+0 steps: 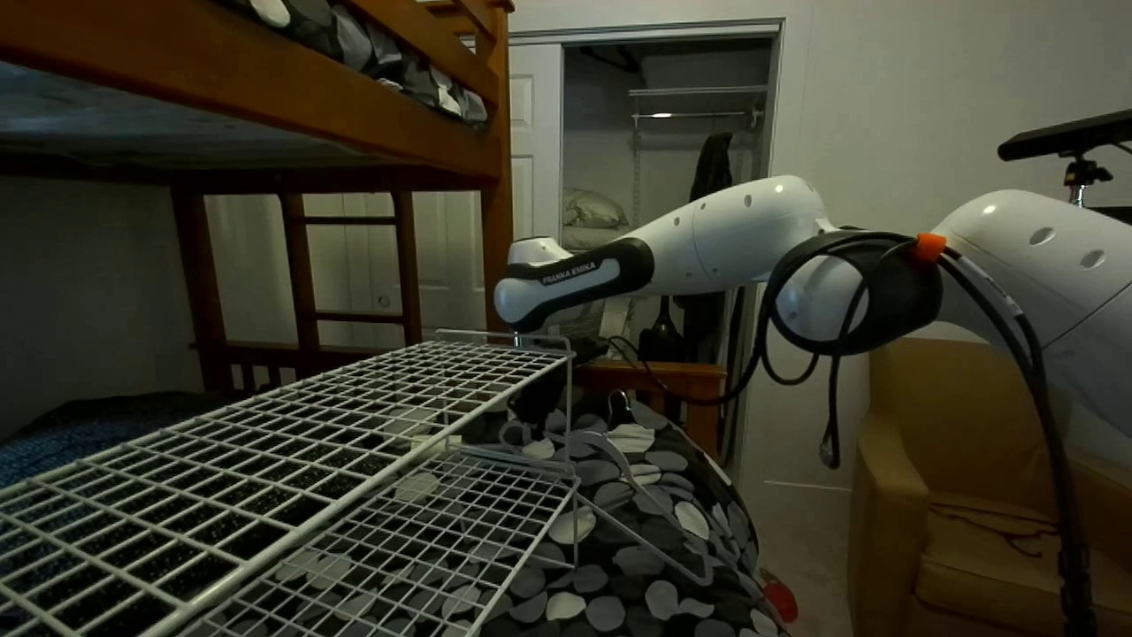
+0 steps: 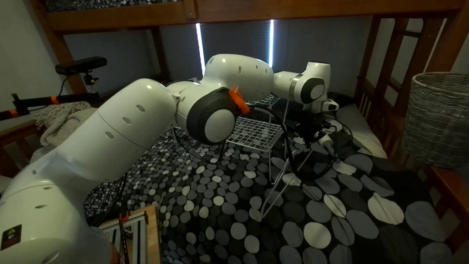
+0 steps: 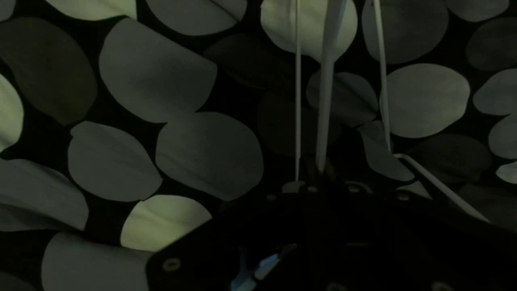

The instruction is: Hang the white hanger on the bottom shelf of the rack

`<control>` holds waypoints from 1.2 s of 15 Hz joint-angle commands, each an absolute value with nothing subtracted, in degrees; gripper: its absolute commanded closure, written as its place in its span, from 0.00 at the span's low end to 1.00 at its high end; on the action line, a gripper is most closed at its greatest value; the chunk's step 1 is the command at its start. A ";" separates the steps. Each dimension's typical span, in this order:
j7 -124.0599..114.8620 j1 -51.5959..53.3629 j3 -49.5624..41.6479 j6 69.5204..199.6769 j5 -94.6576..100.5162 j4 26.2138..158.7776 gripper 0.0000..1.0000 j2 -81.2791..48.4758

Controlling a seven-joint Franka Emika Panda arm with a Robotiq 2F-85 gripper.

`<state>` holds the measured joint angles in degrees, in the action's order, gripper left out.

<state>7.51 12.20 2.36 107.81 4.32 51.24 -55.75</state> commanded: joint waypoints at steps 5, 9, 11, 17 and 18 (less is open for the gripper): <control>-0.18 14.74 0.93 109.52 5.50 47.79 0.99 -60.07; -5.74 14.86 0.53 110.15 5.15 47.31 0.99 -60.54; -10.64 14.67 0.58 110.78 4.41 46.97 0.99 -60.67; -25.30 14.42 0.47 109.29 3.79 45.06 0.99 -61.68; -26.48 14.32 0.69 108.91 3.77 44.94 0.99 -61.80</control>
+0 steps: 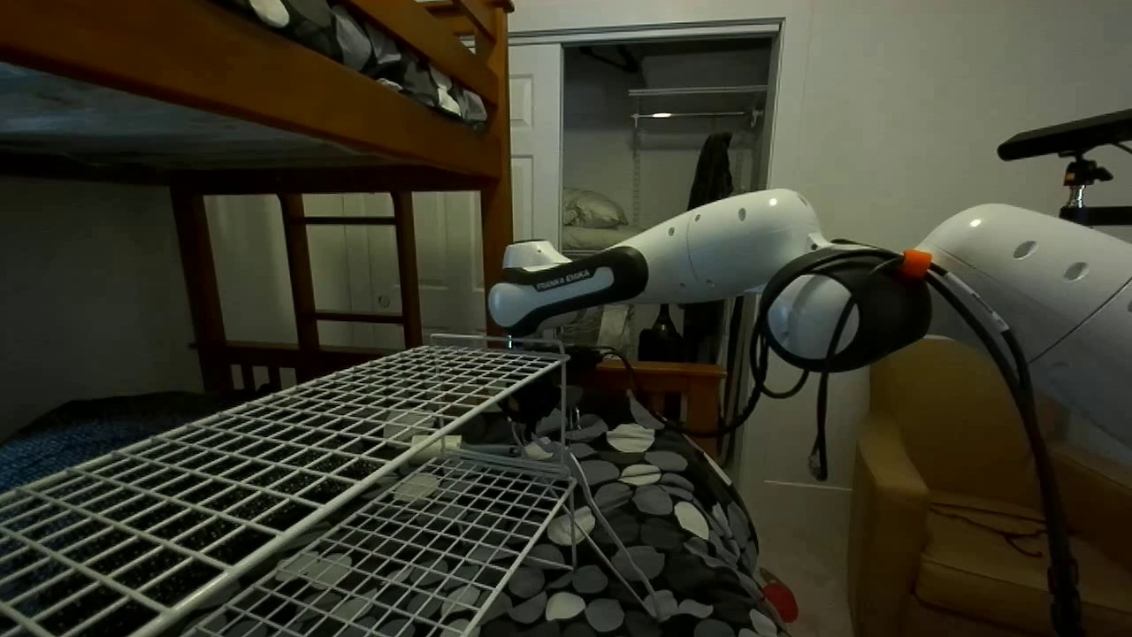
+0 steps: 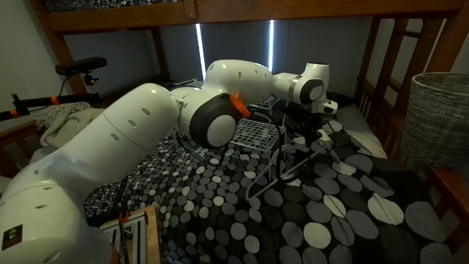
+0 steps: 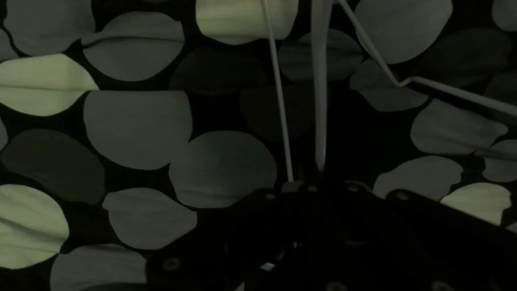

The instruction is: Hang the white hanger on the bottom shelf of the rack

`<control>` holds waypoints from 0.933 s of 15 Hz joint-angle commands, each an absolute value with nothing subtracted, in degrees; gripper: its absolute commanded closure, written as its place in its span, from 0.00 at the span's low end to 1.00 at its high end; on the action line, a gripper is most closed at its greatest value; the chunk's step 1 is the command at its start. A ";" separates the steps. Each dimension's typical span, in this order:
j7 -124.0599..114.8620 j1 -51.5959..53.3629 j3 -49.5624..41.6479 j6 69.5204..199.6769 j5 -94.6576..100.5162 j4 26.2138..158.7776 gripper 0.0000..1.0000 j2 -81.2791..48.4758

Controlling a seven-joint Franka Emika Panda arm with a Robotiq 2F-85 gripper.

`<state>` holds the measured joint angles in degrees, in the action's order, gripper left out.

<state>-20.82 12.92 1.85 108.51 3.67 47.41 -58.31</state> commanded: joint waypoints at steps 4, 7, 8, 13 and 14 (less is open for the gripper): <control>-30.20 14.35 0.83 108.98 4.16 44.57 0.82 -62.39; -31.66 14.24 1.07 108.76 4.19 44.21 0.56 -62.62; -32.06 14.18 1.13 108.73 4.17 44.13 0.48 -62.59; -33.02 13.69 1.57 108.74 3.76 43.90 0.10 -62.34; -32.21 13.19 2.10 108.96 3.23 43.93 0.04 -61.94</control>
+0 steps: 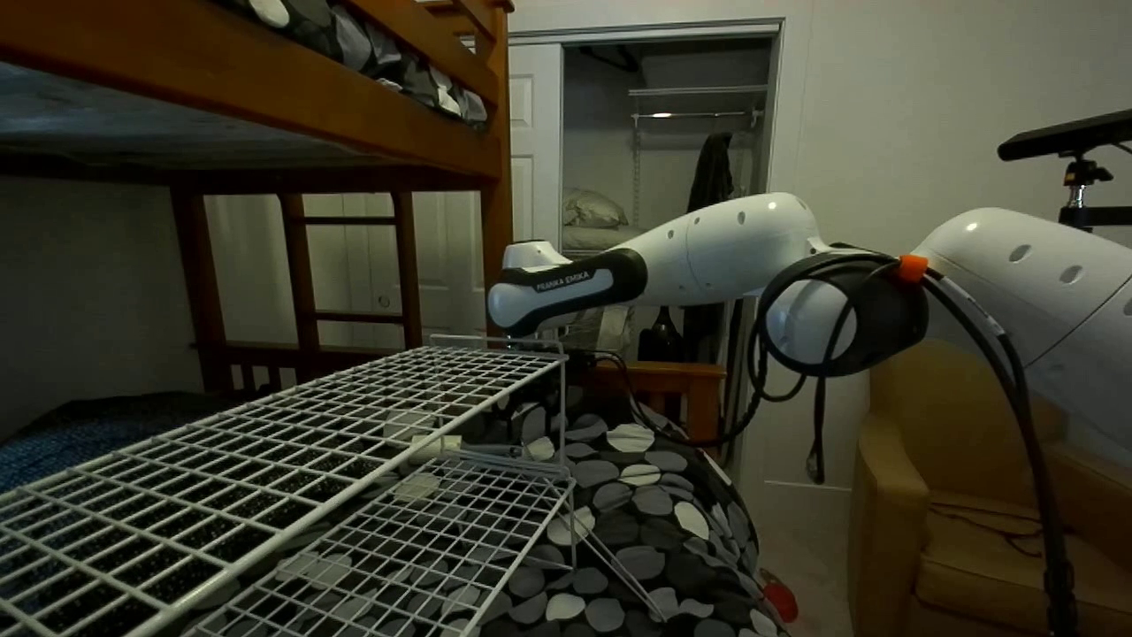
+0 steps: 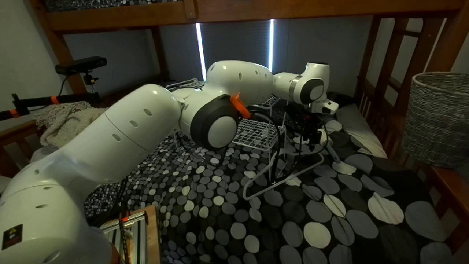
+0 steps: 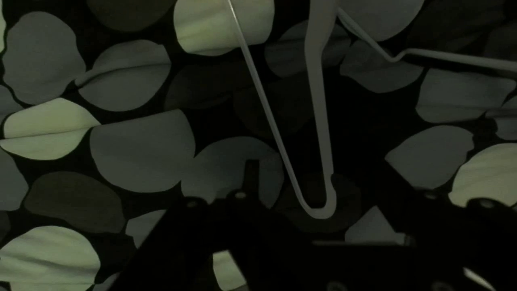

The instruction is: Hang the white hanger on the bottom shelf of the rack

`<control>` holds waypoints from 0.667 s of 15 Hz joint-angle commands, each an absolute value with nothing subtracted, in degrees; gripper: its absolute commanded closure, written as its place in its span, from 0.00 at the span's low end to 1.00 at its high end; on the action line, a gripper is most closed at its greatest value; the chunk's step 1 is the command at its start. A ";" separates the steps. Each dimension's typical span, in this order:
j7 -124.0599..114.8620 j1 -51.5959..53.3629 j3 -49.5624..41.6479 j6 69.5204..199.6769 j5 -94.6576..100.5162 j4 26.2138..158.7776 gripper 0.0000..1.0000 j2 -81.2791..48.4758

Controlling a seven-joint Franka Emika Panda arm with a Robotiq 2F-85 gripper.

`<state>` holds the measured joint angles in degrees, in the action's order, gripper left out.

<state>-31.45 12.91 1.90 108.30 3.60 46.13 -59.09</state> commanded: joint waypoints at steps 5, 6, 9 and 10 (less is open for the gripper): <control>-28.10 11.43 2.94 109.25 2.93 44.37 0.00 -59.18; -26.89 11.09 3.01 108.90 2.93 44.50 0.00 -58.56; -19.33 9.42 3.78 108.71 2.78 44.59 0.00 -56.91; -16.89 8.73 3.88 108.14 2.72 44.49 0.00 -56.37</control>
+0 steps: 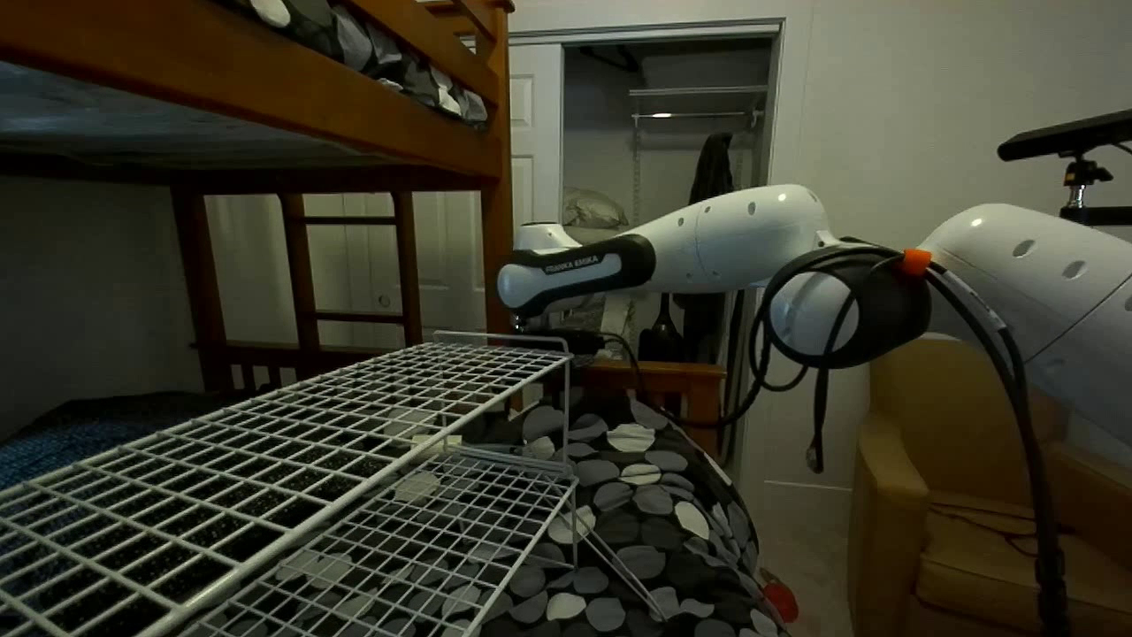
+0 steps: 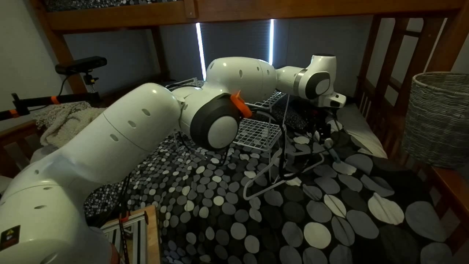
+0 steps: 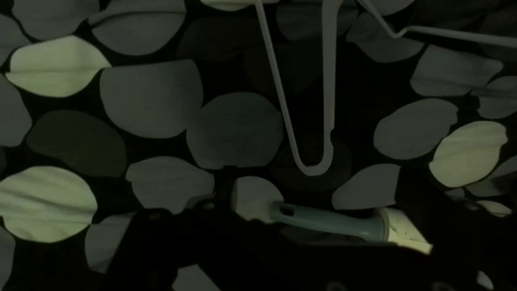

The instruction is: Hang the white hanger on the bottom shelf of the rack

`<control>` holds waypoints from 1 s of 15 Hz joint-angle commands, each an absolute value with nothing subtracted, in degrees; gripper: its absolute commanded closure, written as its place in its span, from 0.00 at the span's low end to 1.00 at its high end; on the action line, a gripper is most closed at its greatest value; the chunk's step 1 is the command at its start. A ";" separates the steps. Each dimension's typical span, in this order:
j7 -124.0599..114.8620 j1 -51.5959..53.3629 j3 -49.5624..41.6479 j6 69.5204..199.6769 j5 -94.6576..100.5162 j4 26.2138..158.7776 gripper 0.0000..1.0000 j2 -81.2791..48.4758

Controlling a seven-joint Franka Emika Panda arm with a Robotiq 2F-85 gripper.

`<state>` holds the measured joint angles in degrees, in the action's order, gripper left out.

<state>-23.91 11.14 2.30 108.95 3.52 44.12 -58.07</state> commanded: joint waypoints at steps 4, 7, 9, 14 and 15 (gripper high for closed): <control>-9.23 6.22 5.31 106.91 1.45 44.86 0.00 -53.79; -5.25 4.53 7.33 102.56 -0.82 45.03 0.00 -51.11; -4.78 4.22 7.78 98.75 -1.73 45.03 0.00 -49.03; -1.76 3.97 8.51 89.34 -2.40 44.74 0.00 -44.17; -0.98 4.10 8.44 88.01 -2.09 44.63 0.00 -43.37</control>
<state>-3.41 4.74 7.76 92.15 -1.74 43.49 -46.19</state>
